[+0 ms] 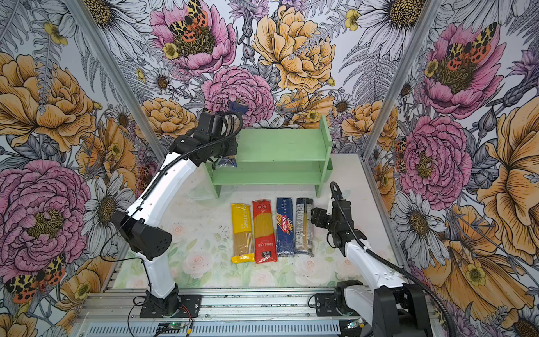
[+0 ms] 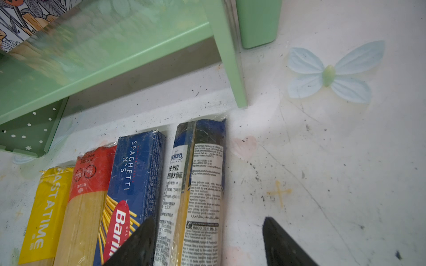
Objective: Arrange pasta packages on shelves
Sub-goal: Place the pasta bag on the shelf.
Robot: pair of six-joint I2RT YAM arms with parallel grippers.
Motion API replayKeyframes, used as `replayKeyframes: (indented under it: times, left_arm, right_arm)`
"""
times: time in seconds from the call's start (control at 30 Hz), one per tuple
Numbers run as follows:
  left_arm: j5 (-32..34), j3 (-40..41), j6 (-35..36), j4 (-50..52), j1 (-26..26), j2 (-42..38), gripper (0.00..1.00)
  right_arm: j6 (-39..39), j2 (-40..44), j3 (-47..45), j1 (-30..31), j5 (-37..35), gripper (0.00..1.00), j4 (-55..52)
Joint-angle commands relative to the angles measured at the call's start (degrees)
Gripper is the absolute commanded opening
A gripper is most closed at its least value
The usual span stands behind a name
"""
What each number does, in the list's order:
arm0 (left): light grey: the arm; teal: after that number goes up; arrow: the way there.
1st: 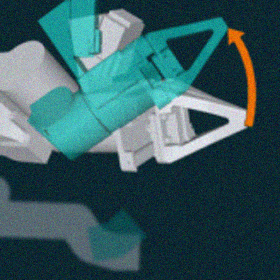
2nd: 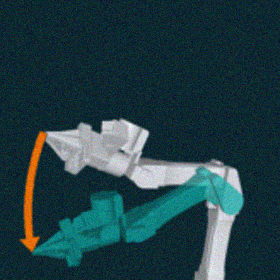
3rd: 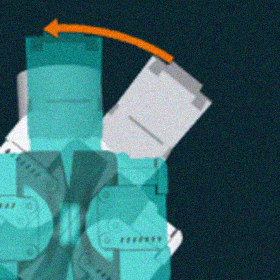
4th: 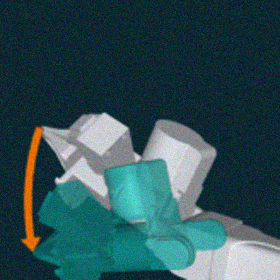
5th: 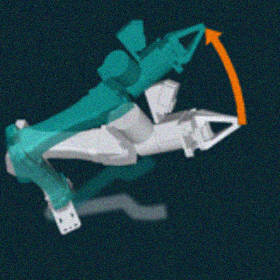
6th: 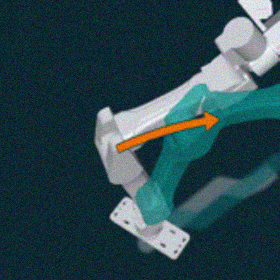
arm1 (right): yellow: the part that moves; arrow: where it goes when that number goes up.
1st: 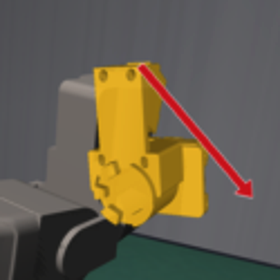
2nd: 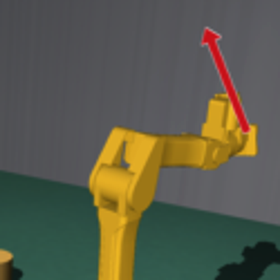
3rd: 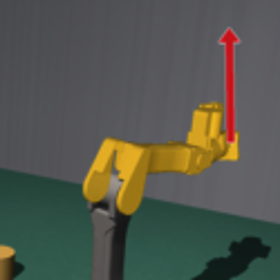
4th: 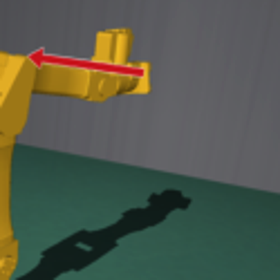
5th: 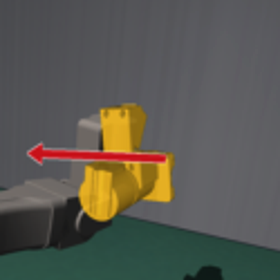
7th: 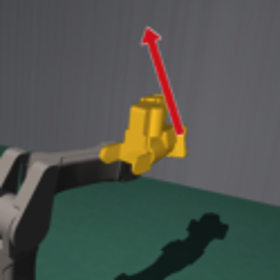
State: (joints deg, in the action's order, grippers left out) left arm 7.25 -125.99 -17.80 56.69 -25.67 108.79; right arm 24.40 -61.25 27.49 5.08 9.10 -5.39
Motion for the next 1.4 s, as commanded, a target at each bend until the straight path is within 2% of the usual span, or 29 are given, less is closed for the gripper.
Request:
replayKeyframes:
  times: [0.0,0.13,0.37,0.8,0.97,1.0,1.27,1.37]
  left_arm:
    - [-2.4,-3.9,-1.1,-7.1,1.7,-1.7,0.18]
    - [-2.8,-3.0,-1.2,-7.0,1.2,-1.4,0.18]
    - [-2.6,-1.0,-0.8,-7.0,1.1,-1.4,0.25]
    - [-2.0,-0.7,-0.7,-7.1,1.1,-0.2,0.28]
    - [-1.6,-0.9,-0.7,-7.1,0.9,0.2,0.32]
    - [-1.3,-0.9,-0.7,-7.1,0.8,0.2,0.37]
    - [-0.8,-1.5,-0.2,-7.1,0.4,0.3,0.4]
    - [-0.7,-1.8,-0.1,-7.1,0.3,-0.1,0.49]
  right_arm:
    - [-0.6,-0.7,0.3,0.4,0.0,0.76,0.5]
    - [-0.5,-1.3,0.6,0.3,-0.1,0.76,0.5]
    - [-0.5,-1.2,0.6,0.4,-0.2,0.76,0.6]
    - [-0.6,0.0,0.1,0.4,-0.4,0.76,0.6]
    - [-0.5,-0.2,0.1,0.3,-0.4,0.76,0.6]
    - [-0.5,-0.3,0.2,0.4,-0.4,0.76,0.6]
    - [-0.5,-0.5,0.3,0.3,-0.2,0.76,0.7]
    - [-0.5,-0.7,0.3,0.4,-0.2,0.76,0.7]
